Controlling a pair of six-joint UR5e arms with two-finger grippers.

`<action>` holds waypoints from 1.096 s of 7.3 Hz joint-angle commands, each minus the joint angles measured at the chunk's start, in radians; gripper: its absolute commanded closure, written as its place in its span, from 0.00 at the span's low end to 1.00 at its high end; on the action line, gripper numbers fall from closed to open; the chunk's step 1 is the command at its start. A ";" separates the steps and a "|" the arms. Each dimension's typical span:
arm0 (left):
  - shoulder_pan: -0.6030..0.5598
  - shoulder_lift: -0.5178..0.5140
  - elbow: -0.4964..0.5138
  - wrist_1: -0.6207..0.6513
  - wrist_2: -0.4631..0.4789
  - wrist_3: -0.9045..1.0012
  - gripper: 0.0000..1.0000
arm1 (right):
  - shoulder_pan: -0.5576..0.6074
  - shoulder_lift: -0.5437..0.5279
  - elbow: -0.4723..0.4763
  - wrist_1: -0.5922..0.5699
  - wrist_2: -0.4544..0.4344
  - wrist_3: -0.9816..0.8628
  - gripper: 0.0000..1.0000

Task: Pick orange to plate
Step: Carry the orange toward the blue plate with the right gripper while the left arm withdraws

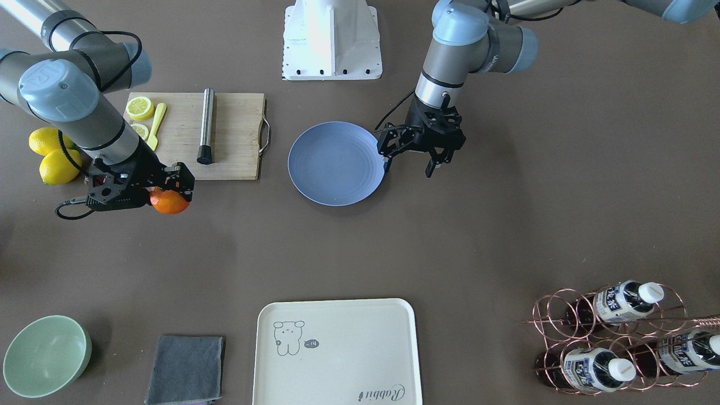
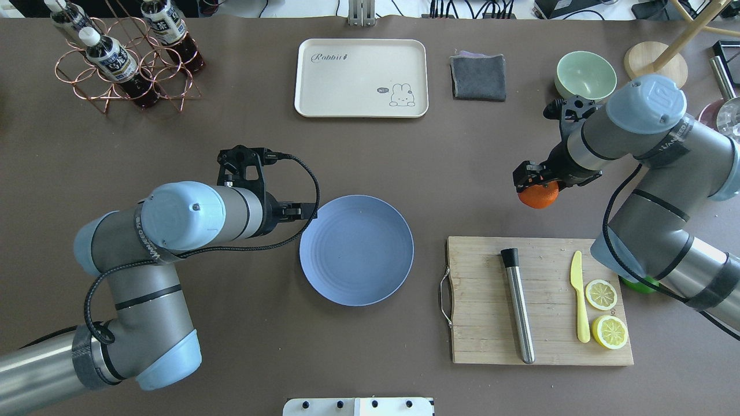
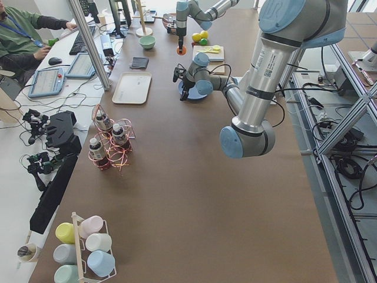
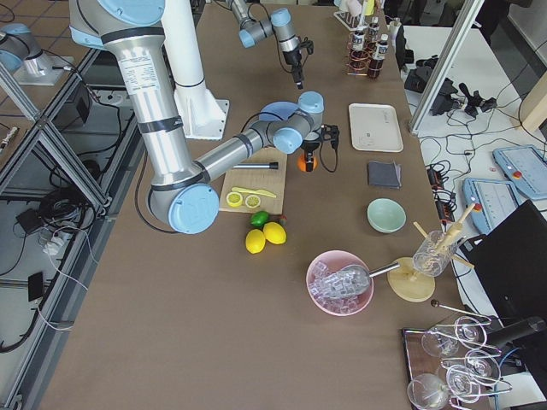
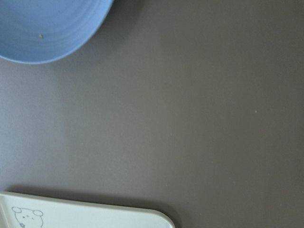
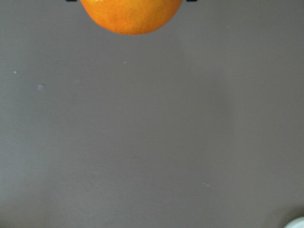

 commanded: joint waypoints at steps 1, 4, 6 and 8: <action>-0.126 0.044 -0.028 0.016 -0.062 0.260 0.02 | -0.101 0.128 0.013 -0.068 -0.087 0.052 1.00; -0.230 0.201 -0.089 0.006 -0.069 0.368 0.02 | -0.270 0.248 0.003 -0.145 -0.249 0.132 1.00; -0.239 0.300 -0.091 0.004 -0.073 0.368 0.02 | -0.360 0.302 -0.011 -0.171 -0.337 0.176 1.00; -0.312 0.369 -0.085 0.009 -0.248 0.368 0.02 | -0.384 0.392 -0.118 -0.159 -0.366 0.190 1.00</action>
